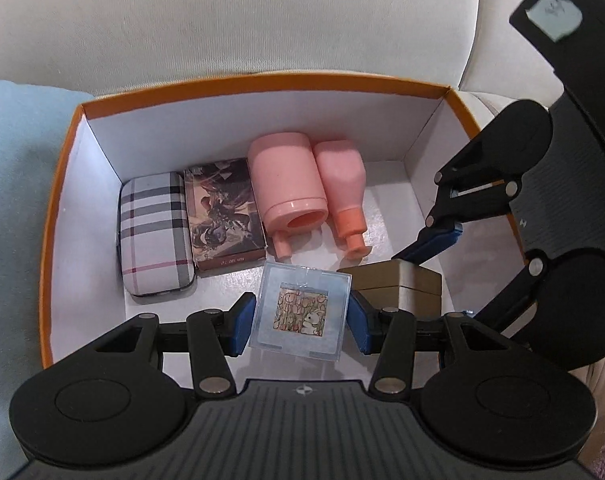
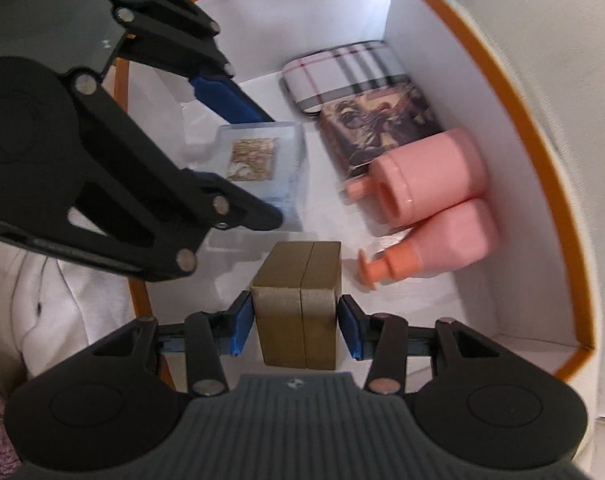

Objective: Organize rigid objects
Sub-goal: 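Lower the brown box beside the pink bottle and open the right gripper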

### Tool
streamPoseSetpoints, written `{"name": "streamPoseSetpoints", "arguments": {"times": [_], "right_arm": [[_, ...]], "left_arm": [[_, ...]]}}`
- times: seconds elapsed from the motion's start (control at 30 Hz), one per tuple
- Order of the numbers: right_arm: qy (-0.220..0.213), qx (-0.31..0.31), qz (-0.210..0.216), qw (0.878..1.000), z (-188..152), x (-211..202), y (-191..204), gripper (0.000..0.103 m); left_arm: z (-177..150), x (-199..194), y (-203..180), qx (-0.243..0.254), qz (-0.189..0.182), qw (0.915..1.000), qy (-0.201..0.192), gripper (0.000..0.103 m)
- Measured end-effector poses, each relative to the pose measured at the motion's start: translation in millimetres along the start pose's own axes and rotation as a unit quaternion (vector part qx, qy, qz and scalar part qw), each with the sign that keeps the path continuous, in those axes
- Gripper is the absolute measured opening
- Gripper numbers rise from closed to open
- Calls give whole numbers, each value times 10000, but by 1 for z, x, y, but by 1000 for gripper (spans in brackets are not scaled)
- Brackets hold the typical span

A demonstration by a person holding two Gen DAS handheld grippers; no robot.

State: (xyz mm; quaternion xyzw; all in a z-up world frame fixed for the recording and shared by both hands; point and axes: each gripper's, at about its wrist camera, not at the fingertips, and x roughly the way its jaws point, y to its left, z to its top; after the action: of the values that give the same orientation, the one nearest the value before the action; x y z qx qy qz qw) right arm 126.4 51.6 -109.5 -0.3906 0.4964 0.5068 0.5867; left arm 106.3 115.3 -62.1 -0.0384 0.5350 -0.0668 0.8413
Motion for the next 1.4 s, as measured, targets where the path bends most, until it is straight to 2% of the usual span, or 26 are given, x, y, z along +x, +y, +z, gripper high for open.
{"name": "streamPoseSetpoints", "arguments": {"times": [0.1,0.43,0.57,0.83,0.87,0.97,1.03,1.1,1.13,1.23,1.4], "right_arm": [[18,22,119,9999,3,1,-5,47],[47,-224,-140,9996,5,-11,-14,51],[63,-325,-212,9992,1,-15,-13,46],[-68,-320,-227,9992,-2,-21,-17,46],[-84,-364,-212,9991,-2,-22,-14,47],[-92,-615,-251,9978,-3,-26,-2,61],[-15,-811,-386,9960,-5,-22,6,60],[140,-858,-520,9949,-8,-13,8,49],[187,-868,-582,9943,-9,-9,8,48],[156,-768,-421,9960,-10,-11,3,47],[192,-426,410,9981,4,-13,-6,47]], "left_arm": [[1,5,4,-59,-53,10000,54,56],[2,7,13,-252,-163,9995,57,56],[-1,7,15,-353,-307,9989,42,56],[-1,6,9,-324,-294,9990,21,56],[-1,5,9,-323,-278,9991,31,56],[-3,4,12,-348,-232,9991,51,56],[-4,3,15,-361,-230,9991,45,56],[-5,1,17,-352,-251,9991,28,56],[-6,0,18,-345,-264,9991,16,56],[-8,-5,22,-324,-329,9989,-25,56],[-8,-6,23,-339,-297,9990,-24,56]]}}
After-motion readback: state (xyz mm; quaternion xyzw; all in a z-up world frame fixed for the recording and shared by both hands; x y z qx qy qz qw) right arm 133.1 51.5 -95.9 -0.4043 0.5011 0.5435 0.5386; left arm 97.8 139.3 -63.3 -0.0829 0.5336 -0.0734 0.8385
